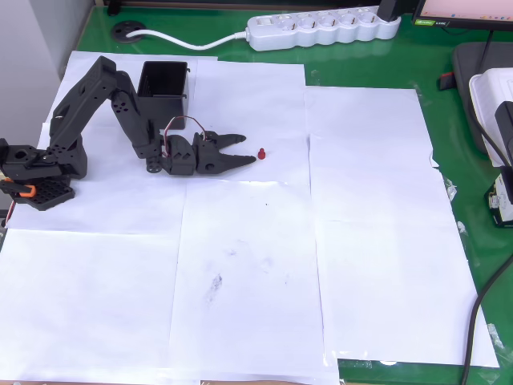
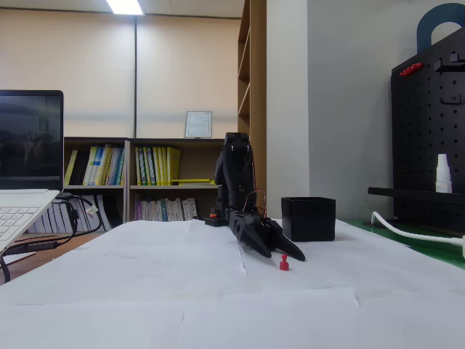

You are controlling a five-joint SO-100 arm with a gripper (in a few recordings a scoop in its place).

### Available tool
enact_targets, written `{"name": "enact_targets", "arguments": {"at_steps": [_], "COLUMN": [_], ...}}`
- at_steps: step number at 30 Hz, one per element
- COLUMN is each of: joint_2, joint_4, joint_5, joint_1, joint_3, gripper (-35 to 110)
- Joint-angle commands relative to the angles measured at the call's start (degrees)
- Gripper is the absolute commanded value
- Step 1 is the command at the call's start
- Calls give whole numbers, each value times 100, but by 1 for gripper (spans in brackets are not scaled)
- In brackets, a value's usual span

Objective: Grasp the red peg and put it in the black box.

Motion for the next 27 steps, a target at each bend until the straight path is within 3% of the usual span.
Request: {"name": "enact_targets", "arguments": {"at_steps": [1,27], "joint_2": [149,949], "joint_4": [79,475], "joint_5": [-35,79], "joint_1": [97,404], "joint_3": [369,1564], "gripper": [30,30]}}
